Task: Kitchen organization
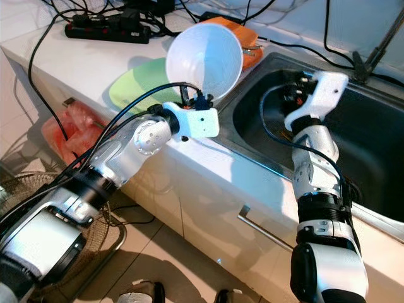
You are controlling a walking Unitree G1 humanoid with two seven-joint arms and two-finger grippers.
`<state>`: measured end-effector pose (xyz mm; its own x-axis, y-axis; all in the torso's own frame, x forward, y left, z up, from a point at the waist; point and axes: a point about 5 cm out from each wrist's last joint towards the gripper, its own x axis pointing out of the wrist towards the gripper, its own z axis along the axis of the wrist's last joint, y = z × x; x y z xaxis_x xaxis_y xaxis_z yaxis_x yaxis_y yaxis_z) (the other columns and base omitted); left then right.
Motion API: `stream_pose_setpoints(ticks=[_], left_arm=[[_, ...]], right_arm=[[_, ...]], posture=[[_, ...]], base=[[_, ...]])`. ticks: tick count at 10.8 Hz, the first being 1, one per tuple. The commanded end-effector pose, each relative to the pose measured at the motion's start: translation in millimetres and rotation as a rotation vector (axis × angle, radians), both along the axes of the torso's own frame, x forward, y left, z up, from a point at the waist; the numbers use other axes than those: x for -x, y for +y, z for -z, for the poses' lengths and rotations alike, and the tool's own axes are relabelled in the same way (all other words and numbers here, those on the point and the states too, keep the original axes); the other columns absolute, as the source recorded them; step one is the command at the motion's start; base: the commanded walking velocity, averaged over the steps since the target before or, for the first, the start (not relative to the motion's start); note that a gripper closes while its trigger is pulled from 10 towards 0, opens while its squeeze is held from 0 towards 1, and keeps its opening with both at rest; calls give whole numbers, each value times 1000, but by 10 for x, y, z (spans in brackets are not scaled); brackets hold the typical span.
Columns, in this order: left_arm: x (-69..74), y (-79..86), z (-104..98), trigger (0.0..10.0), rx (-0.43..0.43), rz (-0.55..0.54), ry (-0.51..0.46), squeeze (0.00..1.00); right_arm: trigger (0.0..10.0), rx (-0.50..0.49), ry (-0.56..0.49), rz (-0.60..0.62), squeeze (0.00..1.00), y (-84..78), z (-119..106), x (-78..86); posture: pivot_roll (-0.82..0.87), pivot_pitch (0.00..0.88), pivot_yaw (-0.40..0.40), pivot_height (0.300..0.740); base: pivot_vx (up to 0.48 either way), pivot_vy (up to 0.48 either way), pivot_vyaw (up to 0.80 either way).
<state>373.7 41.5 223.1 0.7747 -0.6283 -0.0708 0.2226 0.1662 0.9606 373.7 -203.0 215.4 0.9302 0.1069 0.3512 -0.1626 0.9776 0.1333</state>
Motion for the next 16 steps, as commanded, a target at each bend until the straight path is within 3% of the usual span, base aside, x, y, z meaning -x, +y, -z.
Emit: stream_pose_setpoints(ticks=[1,3,7,10,16], left_arm=[[17,-107,-114,10000,-1,38,-55,0],[9,-130,-83,10000,-4,40,-57,0],[34,-227,-55,10000,-29,80,-89,0],[108,-268,-12,10000,-53,120,-135,0],[125,-253,6,10000,-56,106,-154,0]], right_arm=[[10000,-29,-34,-25,0,15,-114,4],[10000,-77,-63,-97,0,63,-208,32],[10000,-45,-78,-235,0,252,-258,111],[10000,-46,-59,-251,0,280,-228,125],[10000,-46,-36,-203,0,233,-214,107]], posture=[[52,96,-20,740],[47,90,-19,740],[47,94,-18,740],[54,103,-19,740],[56,112,-23,740]], base=[[0,0,0],[0,0,0],[0,0,0],[0,0,0],[0,0,0]])
